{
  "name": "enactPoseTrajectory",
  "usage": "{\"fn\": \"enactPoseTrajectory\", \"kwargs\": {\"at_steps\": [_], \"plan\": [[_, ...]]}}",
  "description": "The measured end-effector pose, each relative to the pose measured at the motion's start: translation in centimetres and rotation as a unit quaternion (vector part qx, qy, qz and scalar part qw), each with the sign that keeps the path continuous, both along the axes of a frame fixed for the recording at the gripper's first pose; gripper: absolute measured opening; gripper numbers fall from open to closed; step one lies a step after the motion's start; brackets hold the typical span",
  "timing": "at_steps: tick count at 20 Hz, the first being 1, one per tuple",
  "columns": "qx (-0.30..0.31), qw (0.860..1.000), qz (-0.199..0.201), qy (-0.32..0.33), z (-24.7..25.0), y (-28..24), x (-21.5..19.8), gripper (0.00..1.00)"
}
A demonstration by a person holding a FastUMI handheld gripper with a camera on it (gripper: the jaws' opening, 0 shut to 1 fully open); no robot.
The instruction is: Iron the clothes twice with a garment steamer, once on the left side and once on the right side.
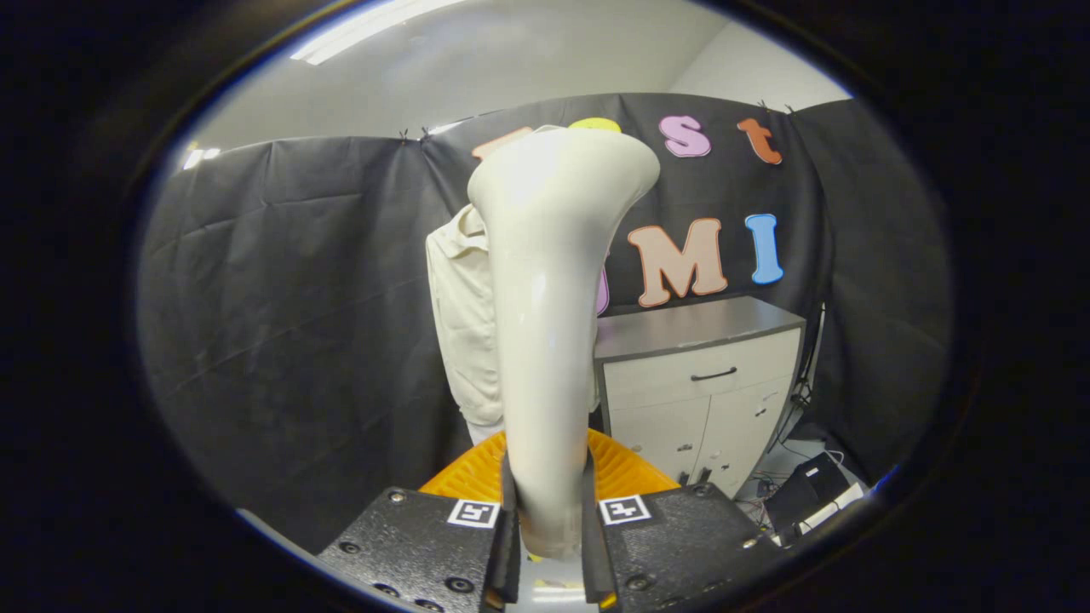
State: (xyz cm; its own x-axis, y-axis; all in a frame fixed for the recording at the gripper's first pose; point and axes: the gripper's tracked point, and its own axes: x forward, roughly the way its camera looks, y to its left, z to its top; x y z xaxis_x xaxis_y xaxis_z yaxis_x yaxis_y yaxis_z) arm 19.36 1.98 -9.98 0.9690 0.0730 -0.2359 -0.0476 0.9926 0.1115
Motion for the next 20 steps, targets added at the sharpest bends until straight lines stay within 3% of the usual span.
{"fn": "enactPoseTrajectory", "kwargs": {"at_steps": [20], "plan": [[0.031, 0.999, -0.025, -0.007, -1.8, -1.5, -3.6, 0.29]]}}
